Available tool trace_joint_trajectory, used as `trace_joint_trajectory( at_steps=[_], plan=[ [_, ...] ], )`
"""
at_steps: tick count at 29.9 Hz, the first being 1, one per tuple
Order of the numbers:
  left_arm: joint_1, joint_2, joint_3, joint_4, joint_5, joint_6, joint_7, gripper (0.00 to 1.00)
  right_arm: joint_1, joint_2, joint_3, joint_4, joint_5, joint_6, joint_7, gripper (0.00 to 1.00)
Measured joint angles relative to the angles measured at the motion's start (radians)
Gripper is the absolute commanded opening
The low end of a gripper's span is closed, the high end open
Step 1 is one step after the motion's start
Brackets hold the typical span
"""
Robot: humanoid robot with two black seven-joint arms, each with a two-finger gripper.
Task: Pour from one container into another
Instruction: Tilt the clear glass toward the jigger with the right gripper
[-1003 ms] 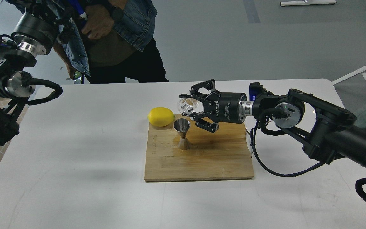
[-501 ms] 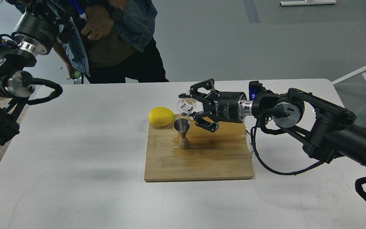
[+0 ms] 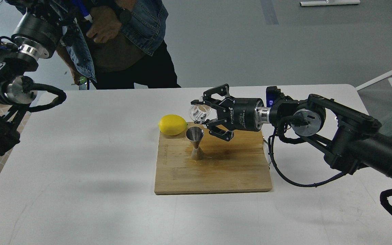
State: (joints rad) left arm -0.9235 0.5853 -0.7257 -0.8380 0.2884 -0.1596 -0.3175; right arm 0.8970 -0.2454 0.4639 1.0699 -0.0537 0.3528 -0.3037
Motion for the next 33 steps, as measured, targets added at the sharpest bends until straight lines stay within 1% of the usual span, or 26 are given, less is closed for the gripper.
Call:
trace_joint_trajectory(
  at_steps=[4,10,33],
  plan=[
    [0.000,-0.002,0.000,0.000,0.000,0.000,0.000,0.98,0.012,0.003,0.000,-0.001,0.000,0.000,0.000,0.43],
    [0.000,-0.004,0.000,0.000,-0.001,0.001,0.018,0.98,0.024,0.003,-0.001,-0.002,0.000,0.002,0.000,0.43],
    [-0.008,-0.002,0.000,0.001,-0.001,0.002,0.019,0.98,0.029,0.006,-0.001,-0.004,0.000,0.003,0.000,0.43]
  ],
)
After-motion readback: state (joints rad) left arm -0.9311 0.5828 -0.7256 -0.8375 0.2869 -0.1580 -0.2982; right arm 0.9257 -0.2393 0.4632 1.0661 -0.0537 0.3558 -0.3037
